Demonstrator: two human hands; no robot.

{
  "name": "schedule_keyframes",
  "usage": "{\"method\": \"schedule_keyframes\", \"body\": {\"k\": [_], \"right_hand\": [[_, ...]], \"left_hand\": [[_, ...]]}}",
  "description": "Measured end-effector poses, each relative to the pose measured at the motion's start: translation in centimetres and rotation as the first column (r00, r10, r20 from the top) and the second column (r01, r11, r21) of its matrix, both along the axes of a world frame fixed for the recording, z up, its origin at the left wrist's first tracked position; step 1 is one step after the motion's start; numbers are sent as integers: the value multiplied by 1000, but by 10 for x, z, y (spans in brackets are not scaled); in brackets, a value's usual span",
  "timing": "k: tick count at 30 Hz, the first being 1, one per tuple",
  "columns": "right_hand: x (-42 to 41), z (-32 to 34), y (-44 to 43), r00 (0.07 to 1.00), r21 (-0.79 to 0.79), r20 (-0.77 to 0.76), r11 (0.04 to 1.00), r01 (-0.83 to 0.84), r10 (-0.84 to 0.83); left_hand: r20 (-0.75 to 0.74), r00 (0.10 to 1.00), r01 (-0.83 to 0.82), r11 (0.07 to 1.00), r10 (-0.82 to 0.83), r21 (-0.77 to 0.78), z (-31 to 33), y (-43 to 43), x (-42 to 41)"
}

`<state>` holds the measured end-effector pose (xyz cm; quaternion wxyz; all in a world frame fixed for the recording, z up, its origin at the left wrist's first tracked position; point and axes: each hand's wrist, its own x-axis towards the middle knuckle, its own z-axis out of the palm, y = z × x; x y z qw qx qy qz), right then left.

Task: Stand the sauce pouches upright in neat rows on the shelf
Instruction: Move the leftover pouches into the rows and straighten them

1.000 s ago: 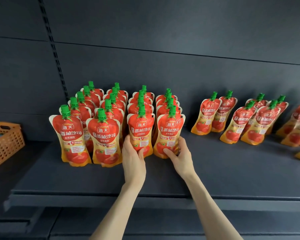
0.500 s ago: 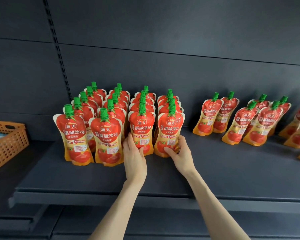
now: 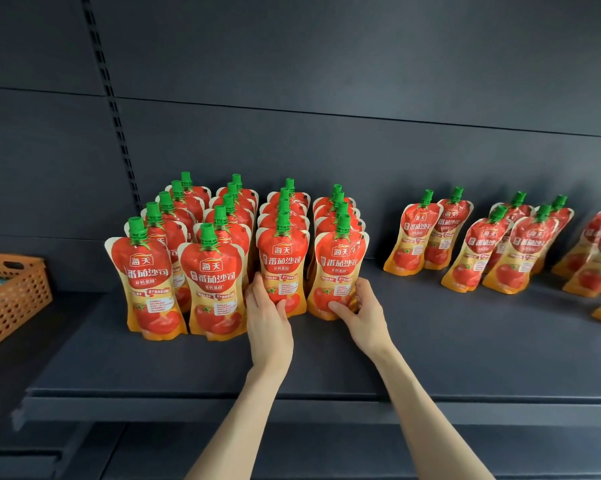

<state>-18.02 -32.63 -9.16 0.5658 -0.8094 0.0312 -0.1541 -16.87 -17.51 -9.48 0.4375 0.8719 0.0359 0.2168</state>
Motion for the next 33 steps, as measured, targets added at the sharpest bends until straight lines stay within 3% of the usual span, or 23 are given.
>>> {"method": "schedule_keyframes", "body": {"k": [33], "right_hand": [[-1,3,3,1000,-19,-28,1000,13,-13]], "left_hand": [[-7,1000,-7,1000,7,5,1,0,-2]]}}
